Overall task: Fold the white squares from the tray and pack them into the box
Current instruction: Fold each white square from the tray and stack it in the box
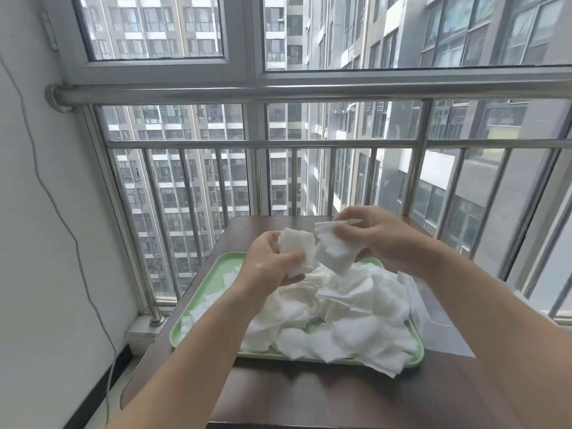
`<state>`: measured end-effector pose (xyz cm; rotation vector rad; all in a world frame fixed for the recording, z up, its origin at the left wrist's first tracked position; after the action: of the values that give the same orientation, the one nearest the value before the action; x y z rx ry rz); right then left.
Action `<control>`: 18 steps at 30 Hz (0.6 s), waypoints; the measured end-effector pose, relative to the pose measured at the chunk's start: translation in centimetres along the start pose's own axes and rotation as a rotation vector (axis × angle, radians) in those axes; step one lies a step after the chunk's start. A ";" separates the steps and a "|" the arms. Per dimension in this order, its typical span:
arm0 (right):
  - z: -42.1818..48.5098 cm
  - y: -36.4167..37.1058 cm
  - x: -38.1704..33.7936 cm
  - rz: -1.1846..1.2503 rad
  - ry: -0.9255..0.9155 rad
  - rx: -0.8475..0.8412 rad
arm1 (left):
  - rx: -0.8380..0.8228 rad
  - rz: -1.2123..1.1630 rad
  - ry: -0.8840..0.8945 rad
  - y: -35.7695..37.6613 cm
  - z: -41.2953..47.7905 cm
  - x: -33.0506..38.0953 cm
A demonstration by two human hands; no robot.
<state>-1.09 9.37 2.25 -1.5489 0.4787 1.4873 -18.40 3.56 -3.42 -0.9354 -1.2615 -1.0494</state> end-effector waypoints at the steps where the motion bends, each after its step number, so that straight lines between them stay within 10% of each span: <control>1: 0.0 0.2 0.1 0.021 0.002 -0.002 | -0.029 -0.006 -0.011 0.5 -0.1 -0.1; 18: 0.2 1.0 -1.2 -0.171 -0.169 0.025 | -0.357 0.120 0.042 4.1 -1.8 0.7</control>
<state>-2.22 8.62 3.01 -1.3937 0.2588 1.4587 -14.01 2.89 -2.80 -1.2369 -0.9861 -1.2143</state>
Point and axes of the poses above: each hand's wrist, its own z-axis towards the middle knuckle, its own y-axis out of the palm, x = y × z, the point moved 9 cm from there along z, towards the middle knuckle, and after that the axes turned 3 degrees about z, right-handed, at the moved point
